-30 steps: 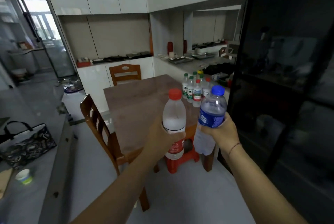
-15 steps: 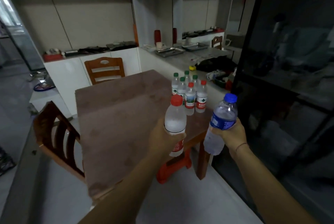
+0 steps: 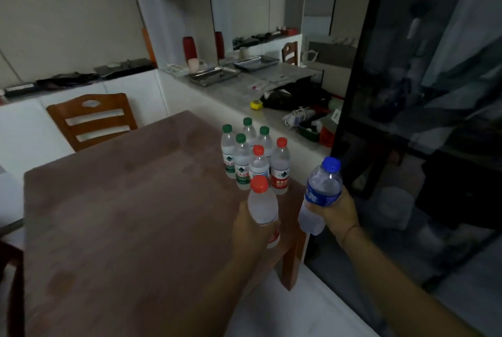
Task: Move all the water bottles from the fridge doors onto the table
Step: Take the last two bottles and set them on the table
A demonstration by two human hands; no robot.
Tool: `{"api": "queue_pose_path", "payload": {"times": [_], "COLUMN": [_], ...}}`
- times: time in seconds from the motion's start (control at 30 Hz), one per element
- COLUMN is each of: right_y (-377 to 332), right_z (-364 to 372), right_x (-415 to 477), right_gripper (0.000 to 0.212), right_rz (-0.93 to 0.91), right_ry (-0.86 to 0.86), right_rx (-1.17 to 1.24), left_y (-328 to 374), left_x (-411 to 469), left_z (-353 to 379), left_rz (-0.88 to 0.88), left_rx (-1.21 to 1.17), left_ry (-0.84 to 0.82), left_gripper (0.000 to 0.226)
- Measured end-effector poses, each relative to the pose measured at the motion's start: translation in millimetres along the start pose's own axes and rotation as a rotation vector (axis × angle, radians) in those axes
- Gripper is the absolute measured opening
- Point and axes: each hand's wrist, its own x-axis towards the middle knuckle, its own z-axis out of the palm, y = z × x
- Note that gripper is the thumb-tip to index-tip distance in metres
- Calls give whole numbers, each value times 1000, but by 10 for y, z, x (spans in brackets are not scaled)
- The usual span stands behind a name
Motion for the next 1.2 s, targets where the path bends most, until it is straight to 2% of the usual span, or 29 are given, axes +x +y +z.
{"api": "queue_pose_path", "payload": {"times": [0.07, 0.17, 0.23, 0.3, 0.33, 0.4, 0.43, 0.6, 0.67, 0.73, 0.83, 1.2], "right_y": [91, 175, 184, 208, 253, 329, 384, 490, 537, 607, 651, 699], "right_z": [31, 62, 99, 156, 183, 238, 264, 390, 442, 471, 488, 474], "right_x": [199, 472, 641, 814, 918, 1087, 1174, 1470, 1544, 1598, 1645, 1615], "right_gripper": [67, 67, 64, 87, 88, 57, 50, 71, 72, 73, 75, 90], "right_rz": [31, 86, 82, 131, 164, 166, 155, 120, 122, 129, 139, 107], "right_ry": [3, -10, -68, -127, -140, -130, -131, -189, -200, -215, -243, -309], "right_rx": [2, -10, -40, -18, 10, -19, -44, -94, -85, -76, -88, -56], "left_y": [35, 40, 52, 87, 126, 140, 120, 32, 20, 0, -9, -117], "left_x": [174, 387, 486, 574, 623, 758, 840, 1132, 1208, 1270, 1310, 1274], "left_z": [130, 310, 424, 534, 575, 651, 691, 877, 909, 941, 980, 985], "left_rz": [-58, -92, -47, -26, -31, -70, -94, -215, -260, -227, -207, -106], "left_rx": [6, -31, -34, -43, -41, -47, -53, -26, -11, -8, -10, -42], "left_ry": [-33, 13, 54, 62, 58, 66, 84, 141, 126, 143, 146, 124], "left_gripper": [53, 51, 46, 45, 42, 39, 39, 39, 40, 44, 37, 64]}}
